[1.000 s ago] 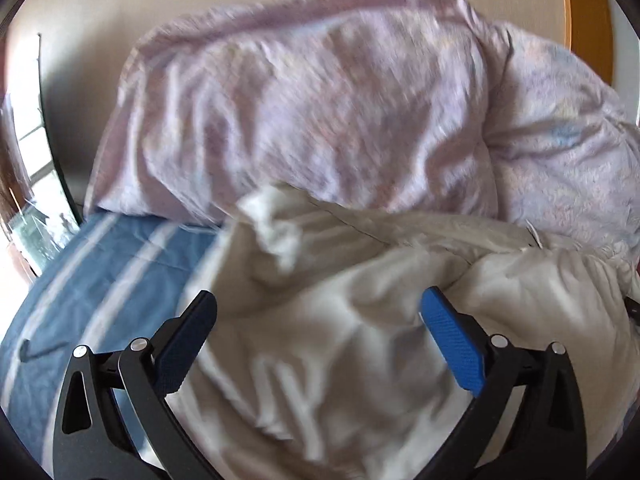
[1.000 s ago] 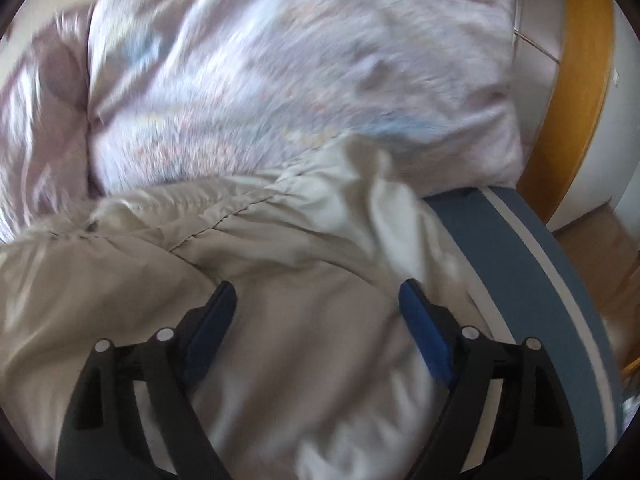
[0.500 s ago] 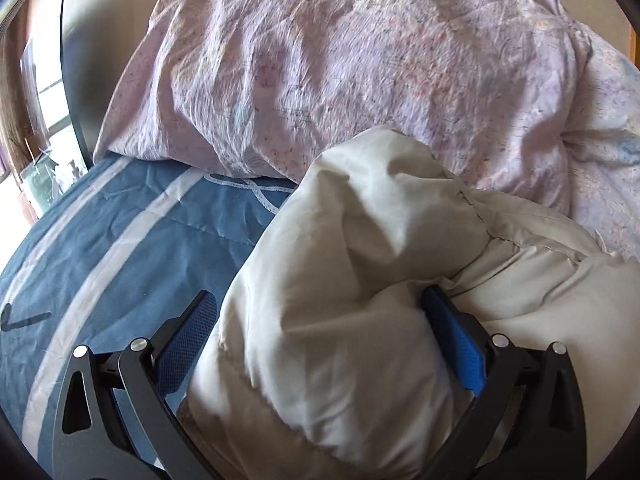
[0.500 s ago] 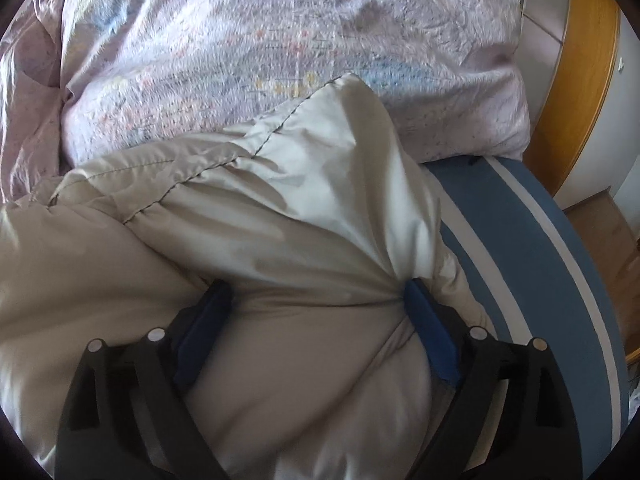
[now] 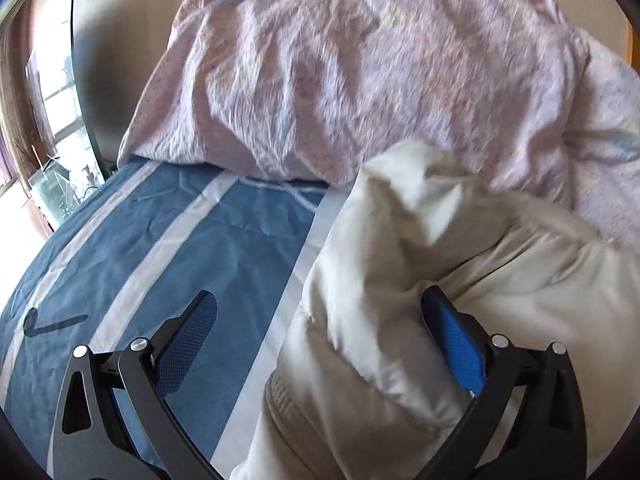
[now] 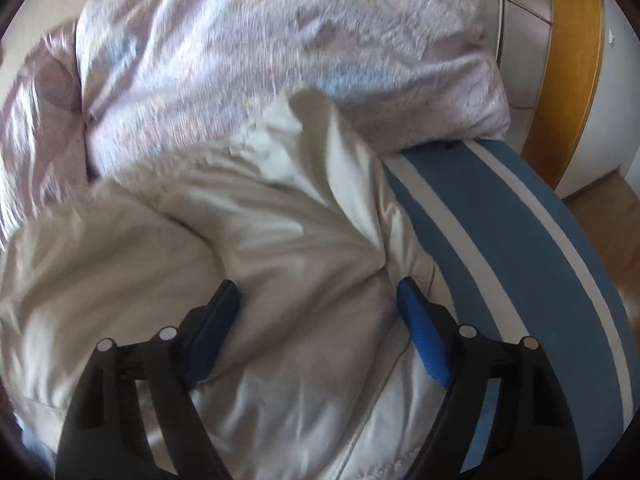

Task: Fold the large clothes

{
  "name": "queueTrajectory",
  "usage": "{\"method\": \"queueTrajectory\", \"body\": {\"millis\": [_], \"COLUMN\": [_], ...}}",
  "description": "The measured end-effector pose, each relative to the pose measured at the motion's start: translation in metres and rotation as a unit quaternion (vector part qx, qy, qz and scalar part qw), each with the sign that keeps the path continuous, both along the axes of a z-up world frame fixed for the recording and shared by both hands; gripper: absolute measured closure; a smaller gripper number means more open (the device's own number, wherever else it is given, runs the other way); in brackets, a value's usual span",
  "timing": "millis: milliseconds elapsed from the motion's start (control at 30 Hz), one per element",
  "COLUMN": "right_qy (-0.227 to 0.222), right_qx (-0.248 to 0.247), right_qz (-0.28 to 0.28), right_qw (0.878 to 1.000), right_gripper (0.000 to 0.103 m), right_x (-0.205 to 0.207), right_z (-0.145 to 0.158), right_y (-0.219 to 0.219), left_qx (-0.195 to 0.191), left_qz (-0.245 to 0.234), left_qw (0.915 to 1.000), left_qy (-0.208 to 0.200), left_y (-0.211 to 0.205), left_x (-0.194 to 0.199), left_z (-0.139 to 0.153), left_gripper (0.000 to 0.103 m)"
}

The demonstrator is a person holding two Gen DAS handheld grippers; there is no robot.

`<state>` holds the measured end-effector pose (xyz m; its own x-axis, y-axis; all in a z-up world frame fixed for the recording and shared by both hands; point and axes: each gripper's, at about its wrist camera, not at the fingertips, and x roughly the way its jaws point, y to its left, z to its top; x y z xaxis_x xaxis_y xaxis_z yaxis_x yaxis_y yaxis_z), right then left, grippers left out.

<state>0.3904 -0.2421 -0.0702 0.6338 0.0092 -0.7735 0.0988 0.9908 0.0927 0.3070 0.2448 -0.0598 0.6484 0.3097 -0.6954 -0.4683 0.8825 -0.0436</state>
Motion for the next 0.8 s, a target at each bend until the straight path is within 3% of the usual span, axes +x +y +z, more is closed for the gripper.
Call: {"method": "queueTrajectory", "body": {"millis": [200,300,433,533,633,700,767,800], "right_qy": [0.009,0.008,-0.024,-0.030,0.005,0.034,0.044,0.043], "right_qx": [0.022,0.047,0.133,0.203,0.278,0.323,0.349,0.356], "right_qz": [0.000,-0.005,-0.038,-0.088,-0.131,-0.142,-0.142,-0.139], "right_qw": [1.000,0.999,0.990,0.975,0.952,0.935,0.925,0.923], "right_gripper": [0.011,0.016,0.017,0.016,0.016,0.016,0.019,0.019], "right_x": [0.014,0.008,-0.033,-0.068,-0.084,-0.083,-0.083,-0.086], "right_z": [-0.015,-0.007,0.014,0.016,-0.003,-0.021,-0.028,-0.030], "right_y": [-0.008,-0.019,-0.048,-0.076,-0.100,-0.107,-0.104,-0.100], "left_qx": [-0.044,-0.073,-0.169,-0.212,-0.251,-0.297,-0.334,-0.340], "left_qz": [0.006,0.005,-0.012,-0.017,-0.009,0.004,0.015,0.018], "left_qw": [0.9990,0.9973,0.9854,0.9764,0.9675,0.9547,0.9424,0.9401], "left_qy": [0.000,0.004,-0.018,-0.035,-0.032,-0.019,-0.015,-0.023], "left_y": [0.011,0.015,0.024,0.027,0.029,0.032,0.034,0.033], "left_x": [0.006,-0.001,-0.036,-0.073,-0.102,-0.114,-0.119,-0.123], "left_z": [-0.013,-0.011,0.001,0.008,0.002,-0.012,-0.022,-0.022], "left_gripper": [0.001,0.001,0.001,0.001,0.001,0.001,0.001,0.001]}}
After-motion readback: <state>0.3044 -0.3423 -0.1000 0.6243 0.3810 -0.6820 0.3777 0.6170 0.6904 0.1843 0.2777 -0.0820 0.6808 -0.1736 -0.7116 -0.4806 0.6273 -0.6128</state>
